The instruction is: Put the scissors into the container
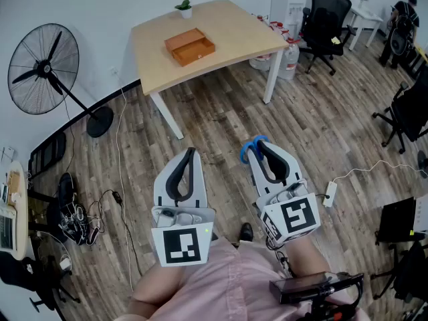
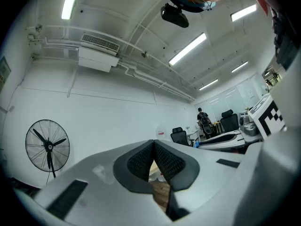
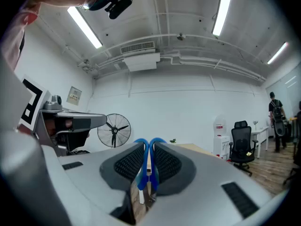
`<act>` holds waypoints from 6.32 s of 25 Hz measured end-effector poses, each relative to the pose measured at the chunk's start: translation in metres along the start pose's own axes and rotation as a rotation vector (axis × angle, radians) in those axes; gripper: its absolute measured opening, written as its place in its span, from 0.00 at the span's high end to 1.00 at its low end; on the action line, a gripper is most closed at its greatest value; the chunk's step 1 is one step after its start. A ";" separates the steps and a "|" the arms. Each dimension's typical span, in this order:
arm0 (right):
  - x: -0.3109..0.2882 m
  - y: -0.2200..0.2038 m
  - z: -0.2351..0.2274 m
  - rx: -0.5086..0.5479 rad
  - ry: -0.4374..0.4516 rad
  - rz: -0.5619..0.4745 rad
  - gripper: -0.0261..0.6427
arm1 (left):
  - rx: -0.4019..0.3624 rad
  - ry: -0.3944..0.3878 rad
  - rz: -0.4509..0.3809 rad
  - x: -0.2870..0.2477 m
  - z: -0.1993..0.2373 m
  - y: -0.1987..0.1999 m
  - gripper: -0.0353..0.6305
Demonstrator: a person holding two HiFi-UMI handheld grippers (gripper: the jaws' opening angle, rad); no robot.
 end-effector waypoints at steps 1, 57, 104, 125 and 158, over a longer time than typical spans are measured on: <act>0.001 -0.001 -0.002 -0.001 0.000 -0.002 0.86 | -0.001 0.000 0.000 -0.001 -0.002 0.000 0.93; -0.342 -0.042 -0.123 0.006 0.059 -0.014 0.85 | 0.014 0.096 0.031 -0.304 0.190 -0.044 0.93; -0.683 -0.084 -0.273 0.019 0.450 -0.162 0.85 | -0.048 0.494 0.027 -0.589 0.295 -0.071 0.93; -0.760 -0.126 -0.244 0.073 0.545 -0.076 0.85 | 0.037 0.510 0.151 -0.637 0.377 -0.105 0.93; -0.769 -0.268 -0.204 0.117 0.685 0.158 0.85 | 0.137 0.462 0.426 -0.652 0.425 -0.214 0.93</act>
Point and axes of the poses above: the fingertips, and each gripper's own axes: x backward along the fingers, z to its left, y out of its top, the point moved 4 cm from there along x, backward along the fingers, and after that the axes turned 13 degrees about x, right-handed, at the moved point
